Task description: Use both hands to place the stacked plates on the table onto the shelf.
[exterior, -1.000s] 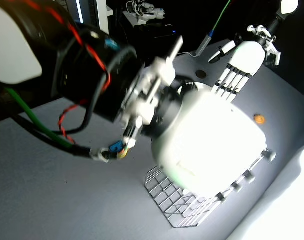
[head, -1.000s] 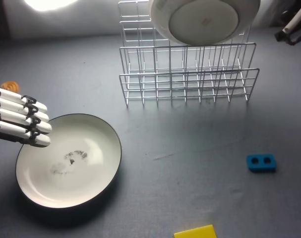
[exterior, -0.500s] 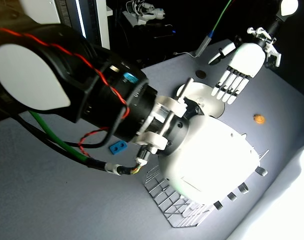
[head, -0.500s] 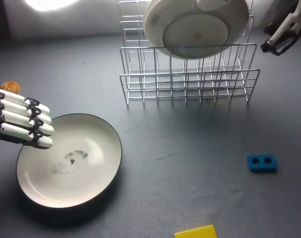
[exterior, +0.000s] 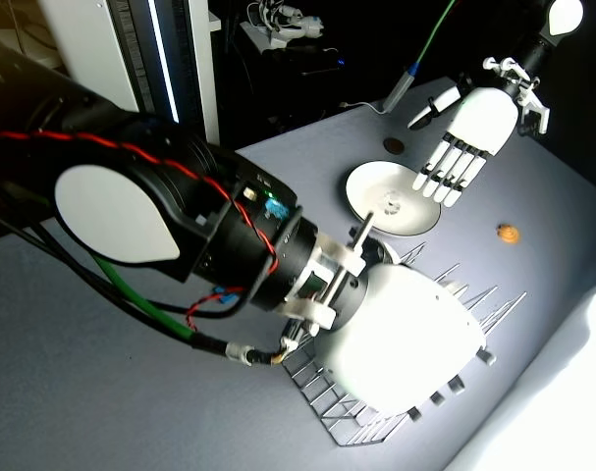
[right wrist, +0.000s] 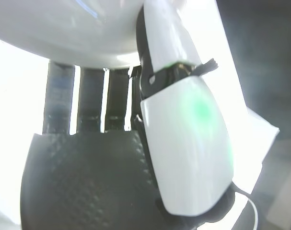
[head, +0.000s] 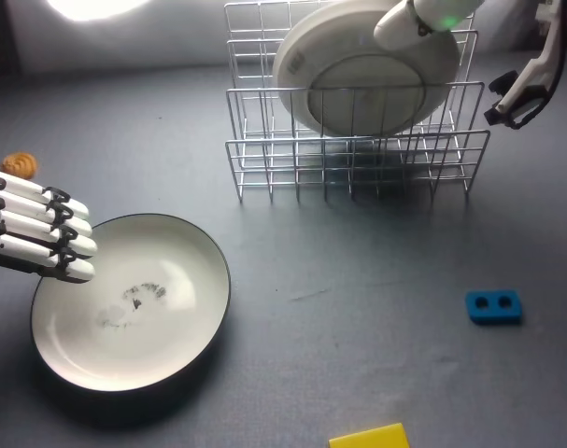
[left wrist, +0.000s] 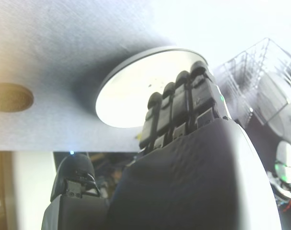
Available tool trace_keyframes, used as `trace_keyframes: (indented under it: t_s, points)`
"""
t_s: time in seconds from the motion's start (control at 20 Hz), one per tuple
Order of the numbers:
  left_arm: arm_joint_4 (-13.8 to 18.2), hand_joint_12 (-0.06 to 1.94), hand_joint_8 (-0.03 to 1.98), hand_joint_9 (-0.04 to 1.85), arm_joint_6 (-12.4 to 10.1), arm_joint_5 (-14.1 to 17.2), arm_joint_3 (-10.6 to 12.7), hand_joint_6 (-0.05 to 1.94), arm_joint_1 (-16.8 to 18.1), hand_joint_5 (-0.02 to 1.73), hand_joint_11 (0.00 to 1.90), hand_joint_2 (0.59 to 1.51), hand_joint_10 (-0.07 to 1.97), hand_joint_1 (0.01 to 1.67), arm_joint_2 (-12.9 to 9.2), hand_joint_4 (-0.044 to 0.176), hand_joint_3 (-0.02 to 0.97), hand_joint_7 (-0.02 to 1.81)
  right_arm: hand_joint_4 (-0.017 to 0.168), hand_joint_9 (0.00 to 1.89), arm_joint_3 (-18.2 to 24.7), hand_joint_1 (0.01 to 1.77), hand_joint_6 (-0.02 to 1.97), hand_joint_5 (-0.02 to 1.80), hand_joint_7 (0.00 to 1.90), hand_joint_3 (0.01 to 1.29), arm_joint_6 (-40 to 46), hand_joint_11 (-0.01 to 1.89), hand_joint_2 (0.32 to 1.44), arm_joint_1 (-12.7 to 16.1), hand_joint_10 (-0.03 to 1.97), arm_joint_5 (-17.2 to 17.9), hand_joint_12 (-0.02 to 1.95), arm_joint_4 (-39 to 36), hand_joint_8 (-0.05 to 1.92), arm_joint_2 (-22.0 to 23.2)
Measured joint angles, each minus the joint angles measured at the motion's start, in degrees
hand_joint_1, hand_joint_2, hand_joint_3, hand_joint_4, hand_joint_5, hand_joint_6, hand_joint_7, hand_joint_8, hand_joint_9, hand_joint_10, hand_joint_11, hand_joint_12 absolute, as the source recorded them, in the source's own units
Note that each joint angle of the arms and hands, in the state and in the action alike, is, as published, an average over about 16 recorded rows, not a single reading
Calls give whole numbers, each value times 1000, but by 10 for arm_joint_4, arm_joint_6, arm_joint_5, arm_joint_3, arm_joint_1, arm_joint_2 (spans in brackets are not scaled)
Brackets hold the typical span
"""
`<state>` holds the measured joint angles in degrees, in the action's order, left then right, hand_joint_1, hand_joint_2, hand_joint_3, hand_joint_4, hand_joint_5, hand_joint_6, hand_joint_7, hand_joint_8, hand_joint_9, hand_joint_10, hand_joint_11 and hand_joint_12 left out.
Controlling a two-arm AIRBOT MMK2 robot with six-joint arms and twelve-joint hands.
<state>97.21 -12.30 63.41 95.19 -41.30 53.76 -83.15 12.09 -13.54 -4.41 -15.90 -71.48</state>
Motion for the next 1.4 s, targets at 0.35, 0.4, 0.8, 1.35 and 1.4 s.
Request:
trace_keyframes:
  t_s: [0.35, 0.4, 0.8, 1.35, 1.4]
  points:
    - [0, 8, 1, 19, 0, -6, 6, 7, -11, 56, 14, 1144, 3, 13, 4, 0, 19, 20, -8, 905, -13, 1322, 929, 721, 909, 14, 0, 745, 1091, -18, 896, 18, 1240, 1, 883, -6]
    - [0, 8, 1, 19, 0, -7, 6, 7, -12, 57, 14, 1145, 3, 13, 4, 1, 19, 20, -8, 892, -13, 1308, 874, 719, 904, 14, 0, 718, 1095, -19, 851, 20, 1252, 2, 825, -6]
    - [-1, 9, 0, 19, 0, -12, 9, 8, -24, 59, 14, 1144, 0, 14, 7, 1, 19, 21, -5, 798, -10, 1207, 443, 730, 880, 13, -8, 497, 1117, -10, 467, 26, 1334, 2, 327, 1]
    - [-4, 8, 0, 0, 0, -17, 12, 8, -38, 59, 14, 1145, -15, 14, 10, 0, 19, 22, -4, 461, 59, 1109, 96, 485, 543, 13, -185, 185, 1071, 39, 185, 57, 958, -27, 29, 40]
    - [-4, 8, 0, -2, 0, -17, 12, 8, -39, 59, 14, 1146, -17, 14, 10, 0, 18, 22, -4, 413, 73, 1104, 87, 438, 488, 13, -218, 160, 1055, 42, 164, 59, 888, -30, 28, 46]
